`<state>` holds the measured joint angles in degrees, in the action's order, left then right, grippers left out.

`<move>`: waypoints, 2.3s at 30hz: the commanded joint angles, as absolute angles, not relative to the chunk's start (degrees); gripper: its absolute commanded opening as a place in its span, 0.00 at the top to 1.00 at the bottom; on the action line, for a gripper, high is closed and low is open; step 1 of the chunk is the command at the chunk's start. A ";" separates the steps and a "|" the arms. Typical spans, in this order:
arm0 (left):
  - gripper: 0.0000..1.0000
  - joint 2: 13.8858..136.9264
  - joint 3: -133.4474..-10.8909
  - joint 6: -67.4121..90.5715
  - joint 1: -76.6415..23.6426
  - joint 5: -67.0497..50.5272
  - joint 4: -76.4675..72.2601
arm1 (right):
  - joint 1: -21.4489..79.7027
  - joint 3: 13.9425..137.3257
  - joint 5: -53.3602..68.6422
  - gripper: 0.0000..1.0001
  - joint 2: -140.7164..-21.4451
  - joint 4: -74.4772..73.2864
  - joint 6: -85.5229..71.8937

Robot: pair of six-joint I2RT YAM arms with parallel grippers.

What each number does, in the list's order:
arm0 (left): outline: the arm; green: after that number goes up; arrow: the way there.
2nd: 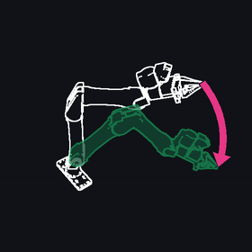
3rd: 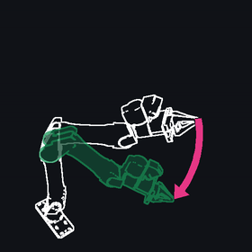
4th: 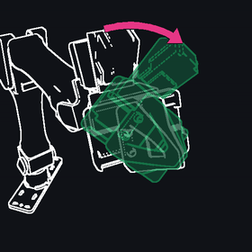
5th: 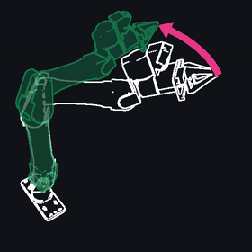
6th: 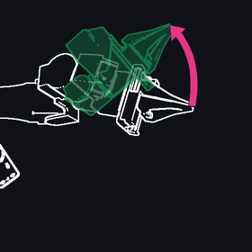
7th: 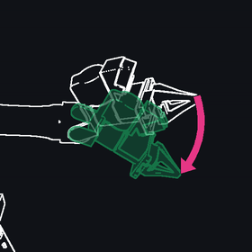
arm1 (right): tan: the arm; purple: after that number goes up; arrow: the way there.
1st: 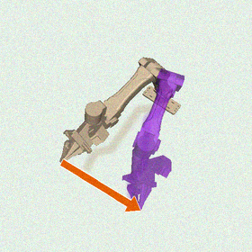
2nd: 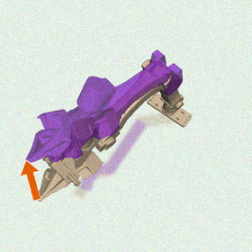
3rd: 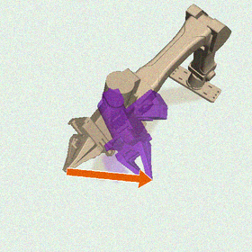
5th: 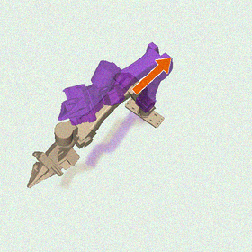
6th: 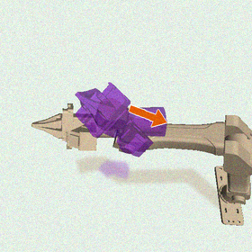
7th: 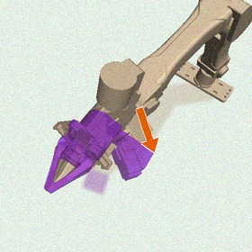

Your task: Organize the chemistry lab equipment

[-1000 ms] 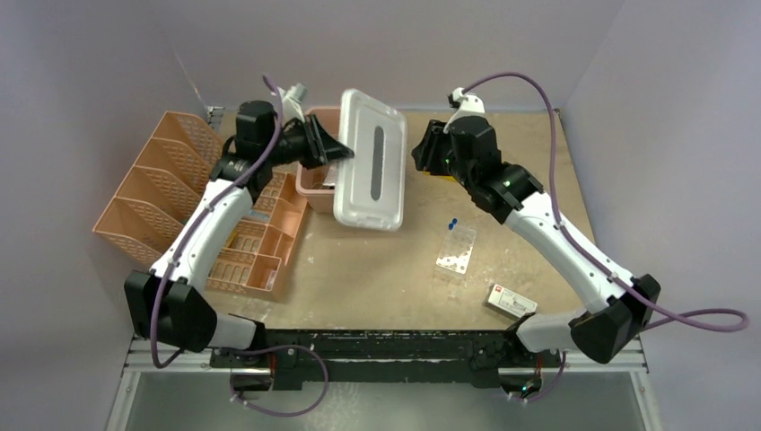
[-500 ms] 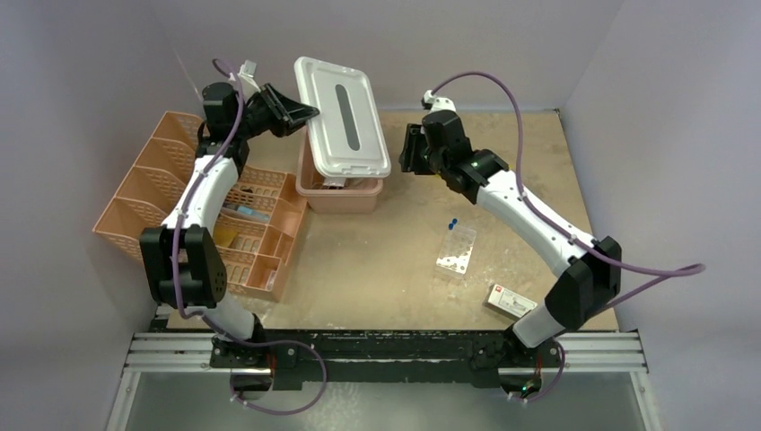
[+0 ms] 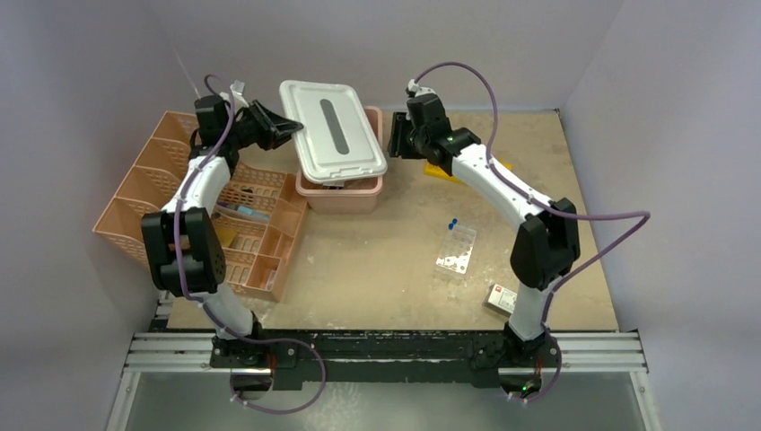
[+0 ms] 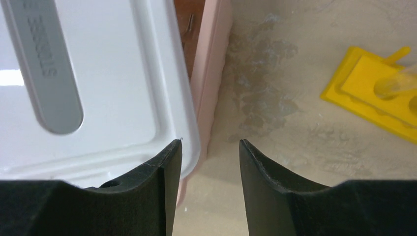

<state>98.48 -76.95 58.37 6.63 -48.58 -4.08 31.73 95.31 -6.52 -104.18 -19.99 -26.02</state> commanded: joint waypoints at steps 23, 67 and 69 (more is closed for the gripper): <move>0.54 101.15 -84.60 31.41 8.37 -33.22 26.44 | 29.84 104.38 3.12 0.57 -113.58 -21.10 -20.81; 0.70 114.45 -103.39 27.30 1.83 -25.81 32.84 | 29.84 92.02 15.56 0.69 -102.86 -21.17 -29.77; 0.66 114.43 -104.03 25.09 1.88 -26.35 34.39 | 29.80 92.57 13.19 0.65 -102.69 -20.92 -29.18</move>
